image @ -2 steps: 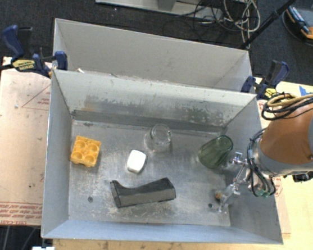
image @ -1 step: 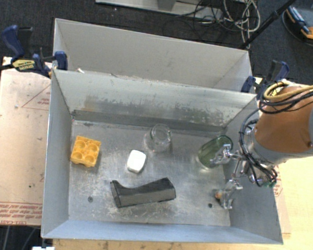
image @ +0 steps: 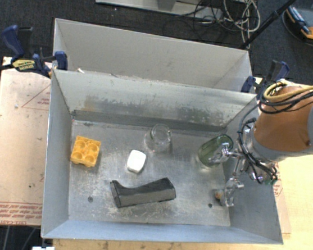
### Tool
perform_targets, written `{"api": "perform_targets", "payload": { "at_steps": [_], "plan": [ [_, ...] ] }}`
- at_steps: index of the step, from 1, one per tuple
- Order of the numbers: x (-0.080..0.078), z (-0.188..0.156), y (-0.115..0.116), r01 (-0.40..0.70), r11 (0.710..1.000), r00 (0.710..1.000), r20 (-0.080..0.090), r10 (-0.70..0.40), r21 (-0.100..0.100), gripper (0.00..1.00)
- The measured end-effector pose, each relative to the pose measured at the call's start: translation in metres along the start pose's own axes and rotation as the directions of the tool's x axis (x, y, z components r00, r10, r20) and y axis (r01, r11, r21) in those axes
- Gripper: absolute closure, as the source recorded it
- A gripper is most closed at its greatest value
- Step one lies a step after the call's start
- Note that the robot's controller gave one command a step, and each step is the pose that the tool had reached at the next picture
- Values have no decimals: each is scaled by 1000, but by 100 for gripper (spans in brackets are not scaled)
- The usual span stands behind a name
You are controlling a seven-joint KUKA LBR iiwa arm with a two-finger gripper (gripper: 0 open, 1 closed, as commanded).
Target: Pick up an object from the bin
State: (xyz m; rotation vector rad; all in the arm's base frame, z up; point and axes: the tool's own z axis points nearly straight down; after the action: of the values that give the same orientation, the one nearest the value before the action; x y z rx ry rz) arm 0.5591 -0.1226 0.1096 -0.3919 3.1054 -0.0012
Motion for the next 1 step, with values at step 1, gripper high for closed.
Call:
{"api": "perform_targets", "payload": {
  "at_steps": [1],
  "plan": [
    [9, -8, -13, -51, 999, 999, -20, 51, -8, 0]
  ]
}}
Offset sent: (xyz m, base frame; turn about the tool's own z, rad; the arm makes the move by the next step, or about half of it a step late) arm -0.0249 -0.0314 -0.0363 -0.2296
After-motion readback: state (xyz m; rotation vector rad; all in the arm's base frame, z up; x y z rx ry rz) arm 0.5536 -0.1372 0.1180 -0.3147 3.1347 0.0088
